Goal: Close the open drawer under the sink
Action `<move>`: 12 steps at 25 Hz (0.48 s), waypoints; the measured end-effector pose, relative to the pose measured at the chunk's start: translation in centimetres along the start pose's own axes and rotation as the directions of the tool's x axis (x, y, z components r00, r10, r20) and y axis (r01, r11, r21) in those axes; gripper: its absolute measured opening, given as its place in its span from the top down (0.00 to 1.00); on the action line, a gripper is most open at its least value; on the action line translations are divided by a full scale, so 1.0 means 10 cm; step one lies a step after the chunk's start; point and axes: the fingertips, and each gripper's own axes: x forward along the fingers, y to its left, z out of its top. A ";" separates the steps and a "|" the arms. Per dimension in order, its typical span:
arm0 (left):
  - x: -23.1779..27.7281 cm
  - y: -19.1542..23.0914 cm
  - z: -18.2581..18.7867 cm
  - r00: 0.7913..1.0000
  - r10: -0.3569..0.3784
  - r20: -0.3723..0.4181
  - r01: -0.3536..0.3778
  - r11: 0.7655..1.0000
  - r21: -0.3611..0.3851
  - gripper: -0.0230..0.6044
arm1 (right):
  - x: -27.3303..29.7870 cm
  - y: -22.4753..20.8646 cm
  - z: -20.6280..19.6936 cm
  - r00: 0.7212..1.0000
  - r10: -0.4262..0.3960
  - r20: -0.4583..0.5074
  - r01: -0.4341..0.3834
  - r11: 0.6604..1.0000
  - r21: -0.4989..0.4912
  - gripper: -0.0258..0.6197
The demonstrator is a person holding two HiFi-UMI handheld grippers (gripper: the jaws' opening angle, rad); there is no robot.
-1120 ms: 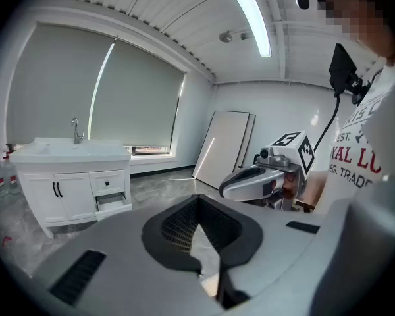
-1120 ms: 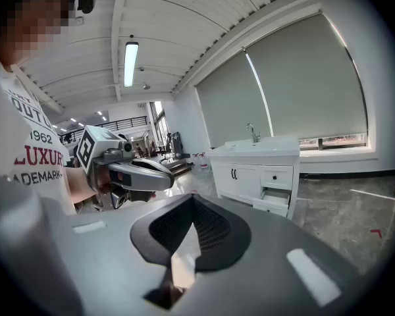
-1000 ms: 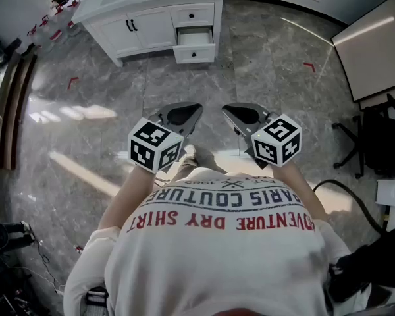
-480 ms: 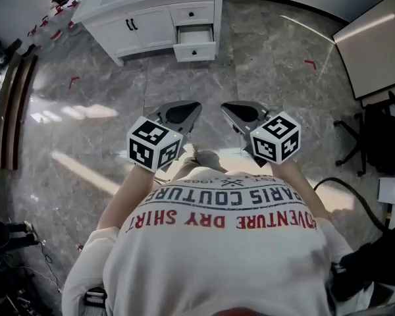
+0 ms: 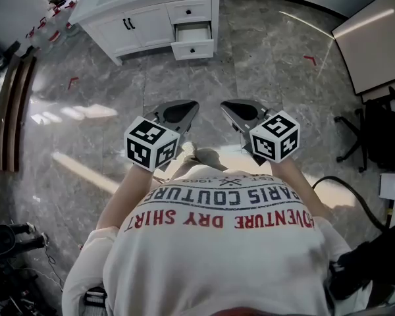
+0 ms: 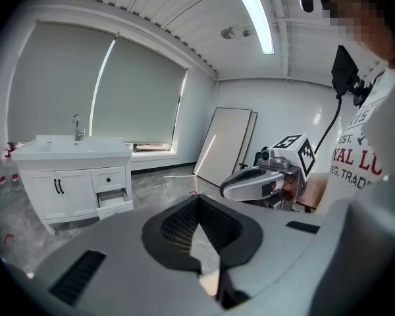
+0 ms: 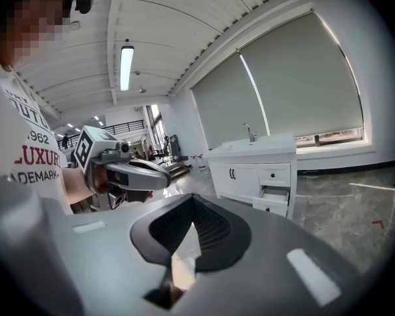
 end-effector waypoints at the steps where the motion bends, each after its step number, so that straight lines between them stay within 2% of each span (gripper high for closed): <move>1: 0.01 0.00 0.01 1.000 -0.001 0.001 0.001 1.000 0.001 0.96 | -0.01 -0.02 0.00 1.000 -0.001 0.002 0.001 1.000 0.004 0.96; 6: 0.08 0.06 0.14 1.000 -0.015 -0.002 0.015 1.000 0.005 0.96 | 0.02 -0.10 0.11 1.000 -0.006 0.005 0.006 1.000 0.016 0.96; 12: 0.08 0.04 0.09 1.000 -0.009 0.004 0.009 1.000 0.005 0.96 | -0.03 -0.14 0.13 0.999 -0.025 0.037 0.024 1.000 0.016 0.96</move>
